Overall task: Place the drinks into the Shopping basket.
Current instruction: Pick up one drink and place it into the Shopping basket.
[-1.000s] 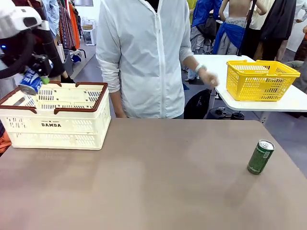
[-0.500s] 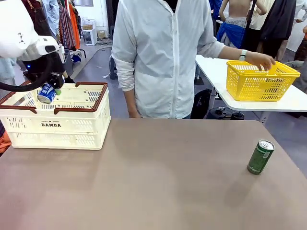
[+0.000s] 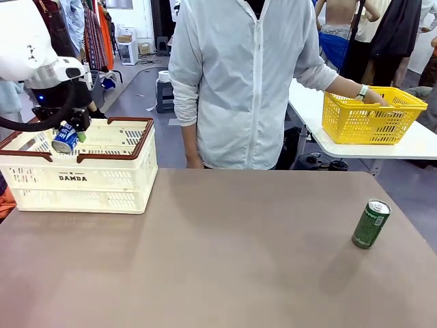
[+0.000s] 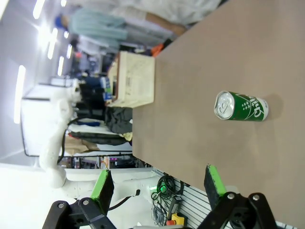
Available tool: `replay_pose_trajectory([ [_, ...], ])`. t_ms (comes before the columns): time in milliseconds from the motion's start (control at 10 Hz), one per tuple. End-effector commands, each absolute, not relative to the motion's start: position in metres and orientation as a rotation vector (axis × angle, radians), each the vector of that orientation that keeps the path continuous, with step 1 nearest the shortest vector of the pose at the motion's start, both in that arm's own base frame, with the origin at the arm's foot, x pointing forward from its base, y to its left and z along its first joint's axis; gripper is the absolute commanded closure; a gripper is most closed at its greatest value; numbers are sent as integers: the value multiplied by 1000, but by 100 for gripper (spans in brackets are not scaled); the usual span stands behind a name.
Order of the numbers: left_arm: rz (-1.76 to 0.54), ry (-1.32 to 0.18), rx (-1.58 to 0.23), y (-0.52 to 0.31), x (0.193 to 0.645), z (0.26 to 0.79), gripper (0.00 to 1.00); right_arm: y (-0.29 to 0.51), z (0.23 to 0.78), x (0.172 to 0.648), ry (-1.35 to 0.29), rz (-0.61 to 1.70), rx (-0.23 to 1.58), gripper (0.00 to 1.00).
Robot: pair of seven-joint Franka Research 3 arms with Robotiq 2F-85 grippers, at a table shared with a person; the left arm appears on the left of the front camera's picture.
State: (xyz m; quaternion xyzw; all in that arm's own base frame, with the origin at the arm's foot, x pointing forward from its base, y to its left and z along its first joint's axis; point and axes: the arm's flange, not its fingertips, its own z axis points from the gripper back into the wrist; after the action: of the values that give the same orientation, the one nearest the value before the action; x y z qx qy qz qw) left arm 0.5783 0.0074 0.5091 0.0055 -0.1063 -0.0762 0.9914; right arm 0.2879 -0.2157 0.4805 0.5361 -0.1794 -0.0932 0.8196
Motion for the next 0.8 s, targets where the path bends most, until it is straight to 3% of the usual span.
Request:
replay_pose_trajectory([
  [0, -62, -182, 26, 9, 598, 488, 100, -216, 485, 291, -387, -198, 1142, 0],
  [700, -54, -24, 41, -1, 649, 417, 100, -216, 485, 291, -387, -198, 1142, 0],
])
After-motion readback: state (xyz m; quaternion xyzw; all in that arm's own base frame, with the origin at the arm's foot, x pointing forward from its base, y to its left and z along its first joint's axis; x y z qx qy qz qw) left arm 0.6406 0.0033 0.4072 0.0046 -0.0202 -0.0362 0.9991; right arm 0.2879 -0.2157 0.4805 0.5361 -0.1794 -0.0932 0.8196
